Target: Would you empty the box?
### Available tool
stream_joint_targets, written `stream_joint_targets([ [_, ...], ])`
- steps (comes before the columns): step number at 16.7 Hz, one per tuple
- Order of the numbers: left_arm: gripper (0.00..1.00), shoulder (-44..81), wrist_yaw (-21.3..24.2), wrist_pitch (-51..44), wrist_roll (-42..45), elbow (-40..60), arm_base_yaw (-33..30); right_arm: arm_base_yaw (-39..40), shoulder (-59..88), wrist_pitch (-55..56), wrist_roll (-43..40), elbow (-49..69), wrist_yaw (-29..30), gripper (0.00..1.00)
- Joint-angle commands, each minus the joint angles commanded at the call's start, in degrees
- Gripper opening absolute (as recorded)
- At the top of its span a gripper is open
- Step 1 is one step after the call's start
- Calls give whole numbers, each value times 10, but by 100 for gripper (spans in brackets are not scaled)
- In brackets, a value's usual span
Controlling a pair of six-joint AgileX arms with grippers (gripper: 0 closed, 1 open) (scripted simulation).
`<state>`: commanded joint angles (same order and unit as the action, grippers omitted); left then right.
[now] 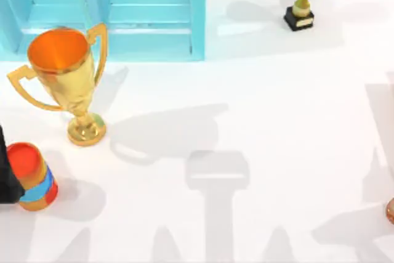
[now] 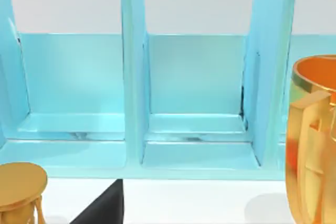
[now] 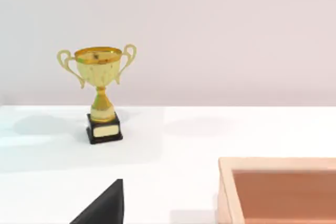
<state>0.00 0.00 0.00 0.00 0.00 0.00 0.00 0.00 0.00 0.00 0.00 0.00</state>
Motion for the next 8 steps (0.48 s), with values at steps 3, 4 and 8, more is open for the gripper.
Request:
stream_joint_targets([
  [3,100,0,0,0,0,0,0,-5,6,-6,-3,6,0,100],
  [4,100,0,0,0,0,0,0,-13,19,-18,-7,17,0,100],
  [8,100,0,0,0,0,0,0,-65,128,-121,-43,110,1,100],
])
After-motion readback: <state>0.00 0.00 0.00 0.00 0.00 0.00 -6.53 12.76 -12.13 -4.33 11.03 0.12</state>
